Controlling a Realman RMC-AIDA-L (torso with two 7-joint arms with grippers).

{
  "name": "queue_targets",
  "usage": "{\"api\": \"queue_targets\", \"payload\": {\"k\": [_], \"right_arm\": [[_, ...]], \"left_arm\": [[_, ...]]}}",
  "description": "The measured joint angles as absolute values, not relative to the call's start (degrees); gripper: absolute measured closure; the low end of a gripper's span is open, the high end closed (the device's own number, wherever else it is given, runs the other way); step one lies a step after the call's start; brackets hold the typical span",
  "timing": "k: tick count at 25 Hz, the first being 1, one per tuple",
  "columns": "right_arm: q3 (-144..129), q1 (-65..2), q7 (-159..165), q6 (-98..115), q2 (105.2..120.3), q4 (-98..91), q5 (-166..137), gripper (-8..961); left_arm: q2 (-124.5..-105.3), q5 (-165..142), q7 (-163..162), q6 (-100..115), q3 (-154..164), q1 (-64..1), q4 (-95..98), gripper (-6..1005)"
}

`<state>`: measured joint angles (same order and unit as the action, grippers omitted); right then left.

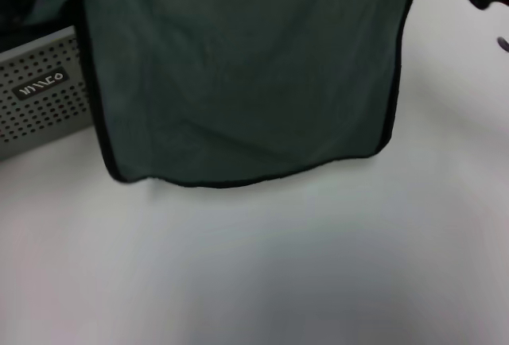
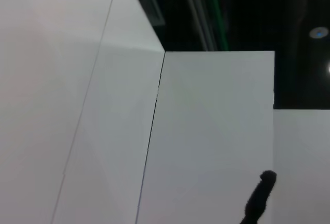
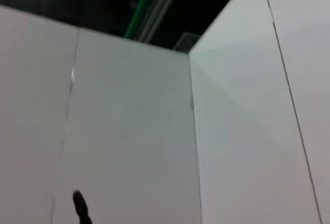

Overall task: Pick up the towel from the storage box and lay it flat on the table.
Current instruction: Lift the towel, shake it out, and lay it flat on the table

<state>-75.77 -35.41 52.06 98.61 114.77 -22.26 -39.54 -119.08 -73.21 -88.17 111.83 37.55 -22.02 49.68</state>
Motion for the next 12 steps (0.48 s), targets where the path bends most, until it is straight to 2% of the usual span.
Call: {"api": "queue_targets", "payload": {"k": [12], "right_arm": [[-74.0, -39.6, 49.4, 89.8, 111.83, -22.8, -42.1, 947]], "left_arm": [[-117.69, -77.6, -65.5, 103.8, 37.6, -32.4, 35.7, 971]]}}
